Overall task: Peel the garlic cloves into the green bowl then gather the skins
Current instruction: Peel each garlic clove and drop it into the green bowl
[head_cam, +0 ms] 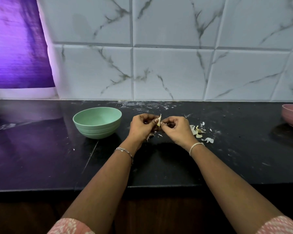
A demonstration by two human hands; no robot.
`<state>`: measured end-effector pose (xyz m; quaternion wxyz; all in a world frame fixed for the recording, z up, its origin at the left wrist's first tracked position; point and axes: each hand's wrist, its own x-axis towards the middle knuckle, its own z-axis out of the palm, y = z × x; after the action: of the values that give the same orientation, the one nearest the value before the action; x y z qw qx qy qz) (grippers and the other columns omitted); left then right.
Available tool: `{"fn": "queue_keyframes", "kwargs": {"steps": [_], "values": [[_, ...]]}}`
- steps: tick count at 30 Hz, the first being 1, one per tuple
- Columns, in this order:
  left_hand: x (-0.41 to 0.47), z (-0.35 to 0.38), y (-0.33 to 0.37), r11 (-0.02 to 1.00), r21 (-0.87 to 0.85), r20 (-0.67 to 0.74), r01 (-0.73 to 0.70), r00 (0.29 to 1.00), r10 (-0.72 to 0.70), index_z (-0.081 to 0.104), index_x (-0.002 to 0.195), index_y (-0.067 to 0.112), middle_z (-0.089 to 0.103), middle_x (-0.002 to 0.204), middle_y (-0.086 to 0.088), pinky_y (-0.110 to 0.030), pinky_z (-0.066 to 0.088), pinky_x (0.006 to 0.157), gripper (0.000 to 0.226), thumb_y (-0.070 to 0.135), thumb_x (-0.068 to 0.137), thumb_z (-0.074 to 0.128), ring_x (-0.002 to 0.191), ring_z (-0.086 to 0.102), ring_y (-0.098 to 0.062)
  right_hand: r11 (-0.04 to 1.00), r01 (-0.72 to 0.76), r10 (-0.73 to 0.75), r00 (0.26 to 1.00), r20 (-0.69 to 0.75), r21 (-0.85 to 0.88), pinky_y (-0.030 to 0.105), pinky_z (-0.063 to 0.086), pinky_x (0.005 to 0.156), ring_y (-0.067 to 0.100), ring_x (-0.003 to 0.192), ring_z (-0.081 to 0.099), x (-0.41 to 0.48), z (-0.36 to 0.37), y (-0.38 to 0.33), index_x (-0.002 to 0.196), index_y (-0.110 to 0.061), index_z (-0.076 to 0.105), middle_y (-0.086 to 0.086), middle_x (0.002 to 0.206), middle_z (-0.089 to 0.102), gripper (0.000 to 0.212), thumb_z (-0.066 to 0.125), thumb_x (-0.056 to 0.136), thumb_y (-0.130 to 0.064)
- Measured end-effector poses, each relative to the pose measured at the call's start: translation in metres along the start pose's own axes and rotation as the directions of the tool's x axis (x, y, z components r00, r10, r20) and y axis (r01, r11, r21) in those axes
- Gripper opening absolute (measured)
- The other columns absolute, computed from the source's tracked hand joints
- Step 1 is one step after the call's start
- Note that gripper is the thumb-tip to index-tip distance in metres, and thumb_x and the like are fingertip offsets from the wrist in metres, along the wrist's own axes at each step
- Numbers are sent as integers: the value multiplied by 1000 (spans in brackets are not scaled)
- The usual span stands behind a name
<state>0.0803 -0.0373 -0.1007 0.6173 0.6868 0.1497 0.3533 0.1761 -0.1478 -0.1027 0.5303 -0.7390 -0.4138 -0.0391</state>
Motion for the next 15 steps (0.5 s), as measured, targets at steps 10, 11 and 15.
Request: {"fn": "queue_keyframes", "kwargs": {"steps": [10,11,15], "values": [[-1,-1,0,999,-31,53,-13,999,15,72,90,10,70,77,-12,-33,57,73,11,1,86,67,69,66,-20,979,-131,118,989,91,153,51,58,80,27,74,73,-5,-3,-7,66,-18,72,6,70,74,12,74,65,-31],[-1,-2,-1,999,-32,55,-13,998,14,73,90,11,70,78,-13,-37,56,76,11,1,86,68,71,66,-23,976,-138,124,988,93,167,51,58,80,29,74,73,-5,-3,-7,65,-18,72,7,70,74,16,74,61,-34],[-1,-2,-1,1000,-20,59,-11,998,12,74,88,14,71,78,-12,-44,55,80,12,3,86,69,71,66,-24,971,-148,131,987,98,189,53,58,79,34,73,72,-5,-3,-9,63,-17,70,12,69,72,6,76,64,-20]]}}
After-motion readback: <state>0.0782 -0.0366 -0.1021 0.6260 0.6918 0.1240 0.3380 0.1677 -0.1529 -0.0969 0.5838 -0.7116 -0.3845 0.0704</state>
